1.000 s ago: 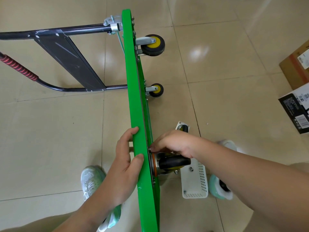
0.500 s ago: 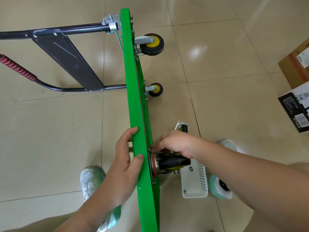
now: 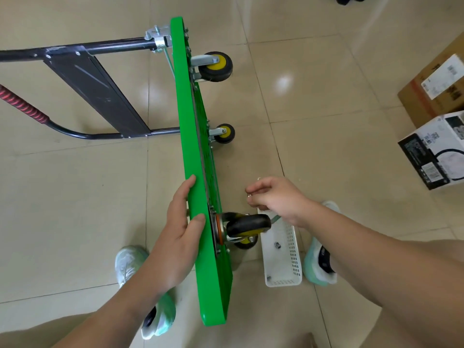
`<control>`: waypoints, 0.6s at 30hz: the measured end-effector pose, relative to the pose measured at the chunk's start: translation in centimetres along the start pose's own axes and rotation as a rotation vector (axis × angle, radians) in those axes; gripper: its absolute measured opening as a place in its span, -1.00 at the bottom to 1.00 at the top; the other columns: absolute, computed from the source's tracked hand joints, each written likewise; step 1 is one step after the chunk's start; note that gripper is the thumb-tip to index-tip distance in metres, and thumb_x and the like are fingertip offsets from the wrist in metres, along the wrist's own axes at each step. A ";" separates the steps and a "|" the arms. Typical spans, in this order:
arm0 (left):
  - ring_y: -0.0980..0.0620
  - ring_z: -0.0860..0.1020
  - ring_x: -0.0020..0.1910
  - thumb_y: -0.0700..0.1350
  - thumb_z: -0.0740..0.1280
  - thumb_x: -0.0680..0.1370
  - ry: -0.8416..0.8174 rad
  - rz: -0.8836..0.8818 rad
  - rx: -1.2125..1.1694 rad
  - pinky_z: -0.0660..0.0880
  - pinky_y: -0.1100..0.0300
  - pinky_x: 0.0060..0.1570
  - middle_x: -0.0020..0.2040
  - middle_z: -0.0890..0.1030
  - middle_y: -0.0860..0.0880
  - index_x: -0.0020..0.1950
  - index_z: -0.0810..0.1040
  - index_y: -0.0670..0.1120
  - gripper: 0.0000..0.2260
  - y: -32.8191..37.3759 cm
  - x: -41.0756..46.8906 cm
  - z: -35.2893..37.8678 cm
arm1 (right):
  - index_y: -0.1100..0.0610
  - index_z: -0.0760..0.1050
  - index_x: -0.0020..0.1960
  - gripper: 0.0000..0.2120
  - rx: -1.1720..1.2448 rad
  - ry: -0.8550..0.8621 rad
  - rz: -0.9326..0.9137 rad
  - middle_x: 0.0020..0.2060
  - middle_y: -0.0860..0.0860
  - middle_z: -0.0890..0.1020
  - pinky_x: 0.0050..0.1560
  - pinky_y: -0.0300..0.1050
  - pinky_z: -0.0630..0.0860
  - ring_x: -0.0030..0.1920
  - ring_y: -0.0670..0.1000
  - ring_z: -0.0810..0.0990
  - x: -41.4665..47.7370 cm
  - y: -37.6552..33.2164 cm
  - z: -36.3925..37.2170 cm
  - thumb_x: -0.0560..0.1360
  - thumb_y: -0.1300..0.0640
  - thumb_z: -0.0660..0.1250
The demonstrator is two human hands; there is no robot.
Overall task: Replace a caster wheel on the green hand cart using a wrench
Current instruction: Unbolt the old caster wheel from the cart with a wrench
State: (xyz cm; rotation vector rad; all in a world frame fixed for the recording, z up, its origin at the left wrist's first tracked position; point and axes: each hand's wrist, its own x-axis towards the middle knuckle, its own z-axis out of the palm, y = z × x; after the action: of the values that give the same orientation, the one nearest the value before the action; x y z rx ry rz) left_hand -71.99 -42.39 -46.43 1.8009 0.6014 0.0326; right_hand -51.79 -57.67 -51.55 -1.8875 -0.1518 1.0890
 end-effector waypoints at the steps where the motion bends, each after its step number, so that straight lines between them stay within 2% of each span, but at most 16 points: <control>1: 0.15 0.37 0.50 0.11 0.11 0.58 0.000 -0.001 0.001 0.35 0.00 0.51 0.61 0.24 0.20 0.44 0.05 0.63 -0.45 0.1 -0.2 0.1 | 0.00 0.68 -0.06 -0.78 -0.029 0.054 0.006 -0.14 -0.04 0.74 -0.08 -0.23 0.57 -0.08 -0.04 0.72 -0.4 1.1 -0.5 0.40 0.28 0.56; 3: 0.19 0.34 0.52 0.12 0.11 0.58 0.006 -0.004 -0.002 0.31 0.04 0.53 0.60 0.24 0.28 0.41 0.03 0.69 -0.45 0.3 -0.4 0.2 | -0.03 0.67 -0.12 -0.79 -0.141 0.170 0.038 -0.16 -0.09 0.72 -0.07 -0.27 0.55 -0.08 -0.10 0.69 -1.2 3.9 -1.5 0.39 0.26 0.55; 6: 0.31 0.38 0.46 0.12 0.11 0.57 -0.006 -0.006 -0.029 0.35 0.17 0.43 0.48 0.26 0.50 0.41 0.05 0.69 -0.44 0.3 -0.6 0.4 | -0.04 0.62 -0.22 -0.79 -0.263 0.234 0.125 -0.19 -0.11 0.69 0.04 -0.11 0.61 -0.06 -0.02 0.68 -2.0 8.6 -2.1 0.37 0.25 0.56; 8: 0.33 0.43 0.40 0.15 0.15 0.53 -0.015 -0.002 -0.055 0.38 0.15 0.38 0.40 0.31 0.57 0.44 0.07 0.65 -0.43 0.1 -0.7 0.5 | -0.05 0.58 -0.25 -0.77 -0.335 0.214 0.183 -0.19 -0.11 0.67 0.06 -0.05 0.62 -0.05 0.01 0.67 -2.2 11.1 -1.7 0.37 0.23 0.56; 10: 0.29 0.52 0.28 0.20 0.17 0.48 -0.002 0.005 -0.072 0.43 0.06 0.31 0.30 0.42 0.56 0.46 0.12 0.60 -0.41 -0.1 -0.9 0.6 | -0.03 0.57 -0.24 -0.78 -0.392 0.212 0.210 -0.19 -0.09 0.66 0.05 -0.05 0.62 -0.03 0.04 0.67 -2.0 13.5 -0.8 0.38 0.23 0.56; 13: 0.25 0.56 0.25 0.17 0.19 0.47 0.006 0.012 -0.094 0.45 -0.04 0.29 0.27 0.47 0.53 0.48 0.16 0.55 -0.40 -0.9 -1.1 1.0 | 0.08 0.64 -0.12 -0.89 -0.423 0.250 0.253 -0.06 -0.01 0.70 -0.01 -0.18 0.55 0.05 0.06 0.66 -1.4 17.4 0.4 0.43 0.25 0.51; 15: 0.33 0.51 0.29 0.16 0.18 0.49 0.015 0.014 -0.086 0.42 0.02 0.29 0.30 0.42 0.56 0.48 0.15 0.55 -0.41 -1.1 -1.4 1.3 | 0.12 0.67 0.02 -0.85 -0.435 0.276 0.313 0.06 0.02 0.70 -0.04 -0.24 0.47 0.11 0.07 0.64 -1.5 19.5 0.9 0.45 0.24 0.48; 18: 0.40 0.48 0.29 0.17 0.18 0.49 0.019 0.012 -0.082 0.40 0.07 0.28 0.30 0.40 0.59 0.48 0.14 0.56 -0.41 -1.3 -1.6 1.4 | 0.11 0.67 0.10 -0.79 -0.387 0.308 0.394 0.15 0.03 0.68 -0.04 -0.26 0.45 0.15 0.08 0.64 -2.0 21.1 1.3 0.46 0.20 0.48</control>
State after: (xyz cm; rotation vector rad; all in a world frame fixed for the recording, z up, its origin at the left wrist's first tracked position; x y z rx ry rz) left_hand -73.39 -44.03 -47.65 1.7269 0.5941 0.0812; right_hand -60.57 -69.82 -66.62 -2.4832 0.2094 1.0587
